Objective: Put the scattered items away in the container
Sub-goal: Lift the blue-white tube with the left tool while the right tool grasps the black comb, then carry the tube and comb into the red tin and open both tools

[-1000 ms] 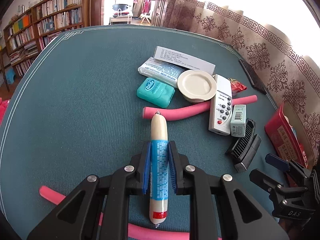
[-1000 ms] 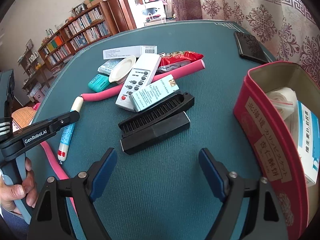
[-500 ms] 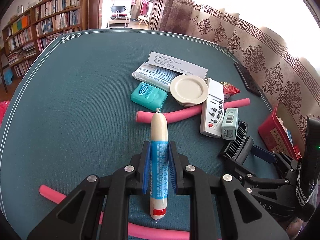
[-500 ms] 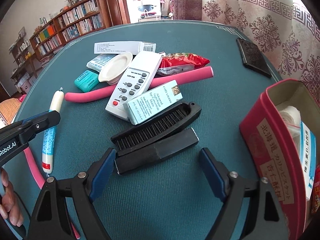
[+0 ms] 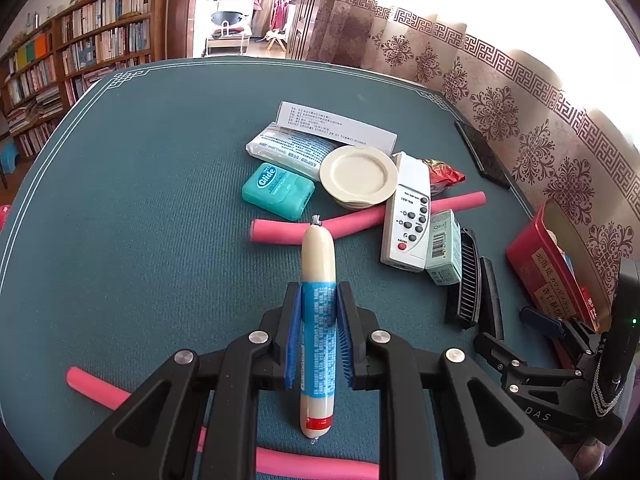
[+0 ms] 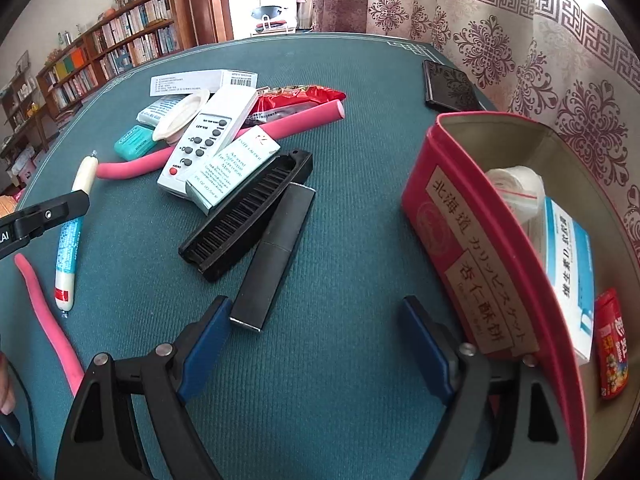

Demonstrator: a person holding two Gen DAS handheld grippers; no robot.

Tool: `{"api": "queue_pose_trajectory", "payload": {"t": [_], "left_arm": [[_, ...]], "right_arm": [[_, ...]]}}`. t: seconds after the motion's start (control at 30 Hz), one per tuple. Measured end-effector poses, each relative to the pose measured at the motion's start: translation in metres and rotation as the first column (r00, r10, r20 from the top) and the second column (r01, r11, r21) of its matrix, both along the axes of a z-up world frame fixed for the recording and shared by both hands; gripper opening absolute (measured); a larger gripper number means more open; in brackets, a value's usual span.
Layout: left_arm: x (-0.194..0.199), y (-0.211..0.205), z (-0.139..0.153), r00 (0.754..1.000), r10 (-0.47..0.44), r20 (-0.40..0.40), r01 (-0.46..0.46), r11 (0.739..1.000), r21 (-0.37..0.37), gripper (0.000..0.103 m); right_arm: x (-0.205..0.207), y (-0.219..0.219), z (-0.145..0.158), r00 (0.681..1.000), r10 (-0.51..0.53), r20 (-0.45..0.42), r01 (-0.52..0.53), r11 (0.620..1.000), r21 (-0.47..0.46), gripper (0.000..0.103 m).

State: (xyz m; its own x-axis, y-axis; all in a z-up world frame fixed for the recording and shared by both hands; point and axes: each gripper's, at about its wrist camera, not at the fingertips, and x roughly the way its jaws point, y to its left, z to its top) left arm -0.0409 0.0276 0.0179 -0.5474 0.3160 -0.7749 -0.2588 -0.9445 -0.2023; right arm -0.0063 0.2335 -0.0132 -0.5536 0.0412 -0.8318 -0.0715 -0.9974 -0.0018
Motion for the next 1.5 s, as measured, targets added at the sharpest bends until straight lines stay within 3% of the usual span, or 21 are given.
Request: {"api": "queue_pose_trajectory", "payload": {"t": [0.1,0.17,0.23,0.33,0.37,0.63,1.0,1.5], "left_arm": [[0.0,0.0,-0.001,1.0,-0.005,0.007,0.005,1.0,0.009,0.019],[0.0,0.001,-0.002,1.0,-0.006,0.011,0.006,1.0,0.009,0.019],[0.001,0.001,-0.003,1.0,-0.007,0.014,0.007,1.0,0.011,0.019],[0.001,0.002,-0.002,1.0,-0.012,0.017,0.011,1.0,0.017,0.019],[0.001,0.003,-0.001,1.0,-0.014,0.015,0.013,1.0,0.019,0.019],[0.005,0.006,0.006,1.0,-0.029,0.005,0.029,0.999,0.039,0.019],[0.015,0.026,0.029,0.996,-0.078,-0.048,0.08,0.996,0.045,0.019],[0.032,0.094,0.075,0.961,-0.23,-0.152,0.243,0.968,0.069,0.019]], "right_arm": [[-0.011,-0.004,0.001,1.0,0.0,-0.018,0.001,1.0,0.008,0.084],[-0.018,-0.006,0.002,0.999,-0.005,-0.039,0.006,1.0,0.029,0.074],[-0.023,-0.009,0.004,0.998,0.008,-0.056,-0.006,0.999,0.035,0.049],[-0.026,-0.013,0.006,0.997,0.035,-0.062,-0.033,0.999,0.027,0.024],[-0.025,-0.013,0.007,0.997,0.04,-0.063,-0.038,0.999,0.021,0.022],[-0.001,-0.005,0.02,0.994,0.06,-0.092,-0.074,0.986,-0.151,0.022],[0.028,0.006,0.069,0.971,0.037,-0.238,-0.074,0.986,-0.15,0.022],[0.072,0.071,0.108,0.922,-0.122,-0.368,0.078,0.988,-0.131,0.022]]}}
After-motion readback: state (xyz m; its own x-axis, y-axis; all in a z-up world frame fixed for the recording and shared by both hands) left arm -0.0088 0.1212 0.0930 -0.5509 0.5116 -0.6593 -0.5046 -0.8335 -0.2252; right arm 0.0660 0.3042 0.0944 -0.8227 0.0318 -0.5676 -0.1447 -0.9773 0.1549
